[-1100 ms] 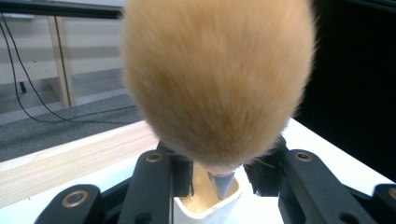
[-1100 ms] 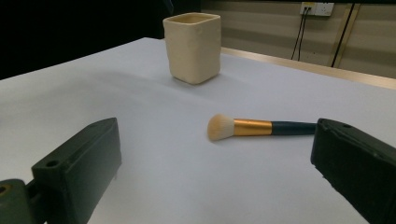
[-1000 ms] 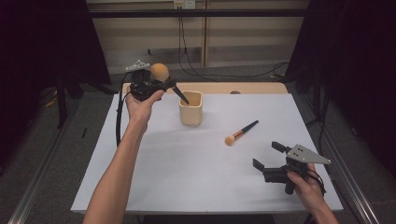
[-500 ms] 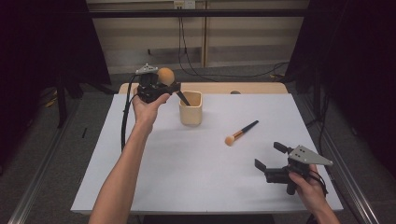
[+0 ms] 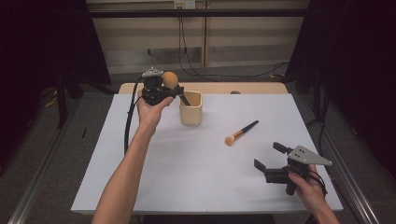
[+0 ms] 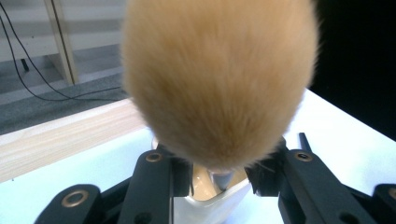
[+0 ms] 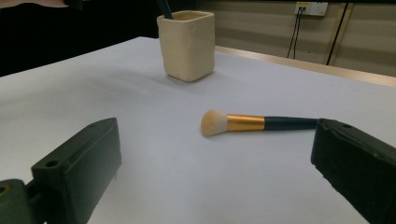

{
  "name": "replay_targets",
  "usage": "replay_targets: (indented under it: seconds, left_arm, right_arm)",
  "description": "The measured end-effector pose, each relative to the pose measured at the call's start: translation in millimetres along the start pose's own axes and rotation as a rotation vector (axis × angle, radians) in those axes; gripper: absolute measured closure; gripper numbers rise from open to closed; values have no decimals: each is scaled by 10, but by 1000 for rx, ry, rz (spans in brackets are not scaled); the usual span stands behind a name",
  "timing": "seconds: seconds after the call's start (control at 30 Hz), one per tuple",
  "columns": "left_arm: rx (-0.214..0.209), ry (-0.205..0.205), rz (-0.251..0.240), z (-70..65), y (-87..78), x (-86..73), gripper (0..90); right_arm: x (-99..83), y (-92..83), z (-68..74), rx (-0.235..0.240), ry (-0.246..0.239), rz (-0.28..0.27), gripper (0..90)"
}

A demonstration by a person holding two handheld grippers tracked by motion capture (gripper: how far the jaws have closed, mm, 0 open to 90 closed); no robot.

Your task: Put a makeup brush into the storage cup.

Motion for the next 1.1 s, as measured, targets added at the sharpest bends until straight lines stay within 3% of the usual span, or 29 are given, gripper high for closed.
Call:
replay_targets:
  seconds: [0.17, 0.37, 0.53, 0.83, 1.1]
  left_arm:
    - [1, -2, 19, 1, 95, -92, 661]
    - [6, 23, 32, -5, 176, -163, 660]
    - [-9, 21, 45, 7, 194, -202, 660]
    - [0, 27, 82, 42, 218, -302, 652]
    - [3, 35, 71, 27, 190, -276, 426]
  right_arm:
    - [-5, 0, -6, 0, 2, 2, 13]
    - [-13, 5, 4, 8, 5, 7, 13]
    - [-11, 0, 2, 6, 9, 6, 13]
    - [-13, 6, 10, 14, 11, 7, 13]
    - [-17, 4, 13, 17, 12, 8, 13]
Point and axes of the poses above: each handheld gripper's, and its own axes: y roughly forward along the jaws, x roughly out of its top, z roughly to its left, the point moved 3 cm from there along y, roughly forward along the jaws, and after that the axes turned 9 degrees about -z, right-handed, at the moved point
